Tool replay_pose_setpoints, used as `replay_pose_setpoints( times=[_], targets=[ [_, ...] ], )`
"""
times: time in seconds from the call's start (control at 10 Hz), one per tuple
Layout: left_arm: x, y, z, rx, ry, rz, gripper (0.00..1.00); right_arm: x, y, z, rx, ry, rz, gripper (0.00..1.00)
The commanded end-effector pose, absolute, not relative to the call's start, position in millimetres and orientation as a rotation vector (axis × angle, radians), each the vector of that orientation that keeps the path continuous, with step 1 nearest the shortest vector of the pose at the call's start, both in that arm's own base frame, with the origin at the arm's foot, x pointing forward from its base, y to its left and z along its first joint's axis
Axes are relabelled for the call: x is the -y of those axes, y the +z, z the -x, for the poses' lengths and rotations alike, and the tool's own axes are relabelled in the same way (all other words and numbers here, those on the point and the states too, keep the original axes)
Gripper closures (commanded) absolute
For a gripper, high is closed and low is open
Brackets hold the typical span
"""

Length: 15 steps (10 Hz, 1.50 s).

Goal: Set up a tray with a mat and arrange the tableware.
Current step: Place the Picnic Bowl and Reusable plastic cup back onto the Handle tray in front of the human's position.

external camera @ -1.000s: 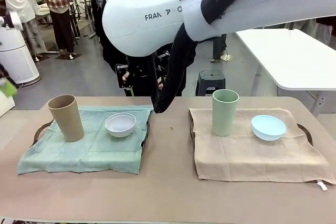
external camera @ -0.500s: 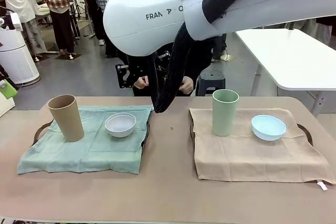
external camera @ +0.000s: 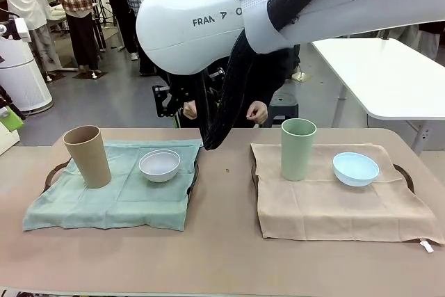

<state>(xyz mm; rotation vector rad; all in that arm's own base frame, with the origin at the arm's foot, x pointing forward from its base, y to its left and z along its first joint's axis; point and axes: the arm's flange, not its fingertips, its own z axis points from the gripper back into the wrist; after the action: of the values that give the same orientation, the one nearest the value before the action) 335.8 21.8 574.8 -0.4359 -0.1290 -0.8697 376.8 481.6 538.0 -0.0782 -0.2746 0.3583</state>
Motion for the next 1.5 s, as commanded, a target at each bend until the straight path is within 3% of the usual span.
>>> replay_pose_setpoints(
  times=[0.0, 0.2, 0.3, 0.4, 0.5, 0.6, 0.7, 1.0, 1.2, 1.3, 1.4],
  targets=[
    [-3.2, 578.1, -344.8, 0.156, -0.738, 0.416, 0.0, -447.8, 542.1, -378.4, 0.249, 0.296, -0.099, 0.0],
    [12.4, 570.6, -354.4, 0.194, -0.553, 0.291, 0.0, -336.6, 529.1, -366.5, 0.258, 0.055, -0.326, 0.0],
    [15.8, 571.9, -356.8, 0.244, -0.5, 0.233, 0.0, -292.5, 525.0, -354.9, 0.275, -0.065, -0.333, 0.0],
    [15.2, 574.3, -353.0, 0.235, -0.489, 0.204, 0.0, -281.4, 525.5, -344.1, 0.281, -0.228, -0.131, 0.0],
    [7.0, 579.2, -359.4, 0.222, -0.584, 0.325, 0.0, -358.0, 548.3, -395.6, 0.238, 0.022, -0.277, 0.0],
    [7.0, 579.2, -359.4, 0.222, -0.584, 0.325, 0.0, -358.0, 548.3, -395.6, 0.238, 0.022, -0.277, 0.0],
    [14.0, 579.2, -362.8, 0.252, -0.532, 0.277, 0.0, -291.8, 539.6, -375.7, 0.265, -0.114, -0.242, 0.0],
    [-50.9, 588.2, -392.5, 0.153, -0.432, 1.083, 0.0, -142.7, 556.8, -375.3, 0.181, -0.162, -0.954, 0.0],
    [-84.9, 579.9, -399.1, 0.138, -0.307, 1.469, 0.0, -74.4, 542.3, -354.6, 0.23, -0.126, -1.228, 0.0],
    [-91.6, 576.1, -399.3, 0.129, -0.277, 1.521, 0.0, -56.7, 530.5, -348.6, 0.253, -0.138, -1.277, 0.0],
    [-73.5, 579.3, -384.4, 0.212, -0.478, 1.057, 0.0, -95.1, 569.4, -374.3, 0.285, -0.173, -1.007, 0.0]
  ],
)
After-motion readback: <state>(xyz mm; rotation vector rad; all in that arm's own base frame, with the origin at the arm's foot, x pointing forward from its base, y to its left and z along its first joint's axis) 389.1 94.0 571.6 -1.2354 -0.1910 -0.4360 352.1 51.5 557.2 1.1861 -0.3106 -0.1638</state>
